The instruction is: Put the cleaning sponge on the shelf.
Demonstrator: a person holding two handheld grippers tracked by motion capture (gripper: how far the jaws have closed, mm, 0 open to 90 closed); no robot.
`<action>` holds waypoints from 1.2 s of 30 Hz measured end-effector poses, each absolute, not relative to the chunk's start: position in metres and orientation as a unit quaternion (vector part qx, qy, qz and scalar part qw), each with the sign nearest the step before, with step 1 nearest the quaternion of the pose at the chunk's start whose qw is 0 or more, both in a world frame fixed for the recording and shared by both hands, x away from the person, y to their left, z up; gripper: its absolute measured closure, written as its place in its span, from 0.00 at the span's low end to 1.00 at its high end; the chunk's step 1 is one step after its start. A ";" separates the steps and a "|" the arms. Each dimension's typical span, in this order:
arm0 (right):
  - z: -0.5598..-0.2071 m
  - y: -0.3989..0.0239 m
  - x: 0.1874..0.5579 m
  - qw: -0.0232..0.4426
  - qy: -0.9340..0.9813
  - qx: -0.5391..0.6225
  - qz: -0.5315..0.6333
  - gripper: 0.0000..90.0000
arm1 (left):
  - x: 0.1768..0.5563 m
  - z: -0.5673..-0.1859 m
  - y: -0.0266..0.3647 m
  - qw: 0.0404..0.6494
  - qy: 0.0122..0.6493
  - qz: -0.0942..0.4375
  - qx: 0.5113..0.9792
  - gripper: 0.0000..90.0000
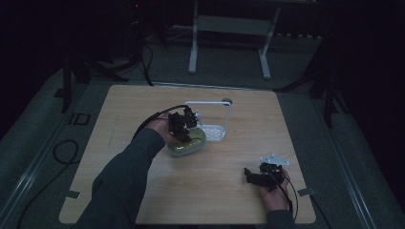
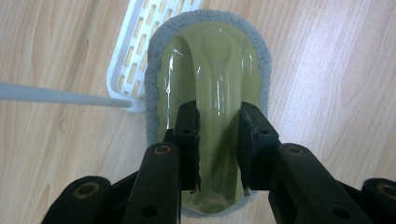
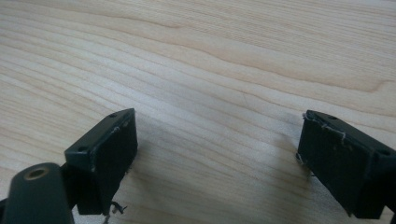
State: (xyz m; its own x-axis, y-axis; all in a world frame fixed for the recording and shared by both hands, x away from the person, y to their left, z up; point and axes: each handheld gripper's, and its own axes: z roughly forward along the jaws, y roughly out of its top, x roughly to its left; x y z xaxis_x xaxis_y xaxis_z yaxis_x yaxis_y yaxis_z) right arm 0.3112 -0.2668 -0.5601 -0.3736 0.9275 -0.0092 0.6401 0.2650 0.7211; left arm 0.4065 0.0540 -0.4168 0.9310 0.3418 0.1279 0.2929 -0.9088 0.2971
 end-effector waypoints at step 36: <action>-0.560 -0.267 0.311 0.222 0.764 0.512 0.323 0.13 | 0.430 -0.410 0.012 0.148 0.117 0.135 0.973 0.80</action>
